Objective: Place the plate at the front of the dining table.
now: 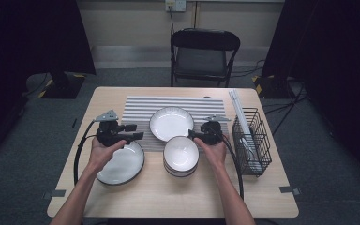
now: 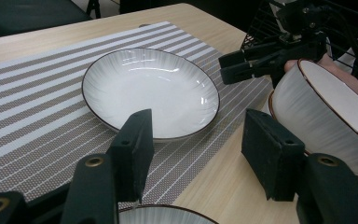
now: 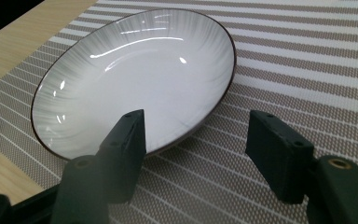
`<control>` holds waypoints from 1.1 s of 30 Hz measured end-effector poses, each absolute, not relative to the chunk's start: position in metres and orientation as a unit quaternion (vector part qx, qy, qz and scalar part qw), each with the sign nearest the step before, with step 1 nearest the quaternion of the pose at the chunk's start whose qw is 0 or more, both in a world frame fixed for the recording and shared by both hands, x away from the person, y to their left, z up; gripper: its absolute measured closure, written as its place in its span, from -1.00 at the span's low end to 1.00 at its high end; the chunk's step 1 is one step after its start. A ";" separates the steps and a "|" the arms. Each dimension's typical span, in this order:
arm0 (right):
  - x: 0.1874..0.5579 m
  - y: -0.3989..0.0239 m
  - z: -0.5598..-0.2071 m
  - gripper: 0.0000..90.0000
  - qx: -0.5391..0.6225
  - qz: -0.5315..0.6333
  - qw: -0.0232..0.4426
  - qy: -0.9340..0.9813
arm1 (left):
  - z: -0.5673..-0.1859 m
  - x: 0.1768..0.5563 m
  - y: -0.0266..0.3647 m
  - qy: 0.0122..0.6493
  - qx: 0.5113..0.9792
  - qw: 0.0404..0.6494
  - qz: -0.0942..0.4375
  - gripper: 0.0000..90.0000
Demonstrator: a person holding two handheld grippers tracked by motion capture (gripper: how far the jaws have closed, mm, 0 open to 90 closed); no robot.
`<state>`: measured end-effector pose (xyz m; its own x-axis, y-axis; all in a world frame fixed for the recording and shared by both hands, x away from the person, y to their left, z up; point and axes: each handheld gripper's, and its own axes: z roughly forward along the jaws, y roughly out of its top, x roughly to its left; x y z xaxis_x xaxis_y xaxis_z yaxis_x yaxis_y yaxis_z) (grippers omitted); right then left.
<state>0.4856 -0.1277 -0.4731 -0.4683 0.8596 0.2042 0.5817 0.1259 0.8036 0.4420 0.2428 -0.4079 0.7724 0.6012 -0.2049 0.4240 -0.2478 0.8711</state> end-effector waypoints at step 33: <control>0.454 -0.141 -0.500 -0.32 0.458 0.369 0.198 0.784 | -0.398 0.431 0.222 0.295 0.798 0.520 0.073 -0.11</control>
<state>0.4540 -0.1406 -0.4999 -0.5019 0.8645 0.0268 0.5719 0.3085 0.7601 0.4313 0.2223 -0.3981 0.8148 0.5477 -0.1901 0.3954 -0.2853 0.8731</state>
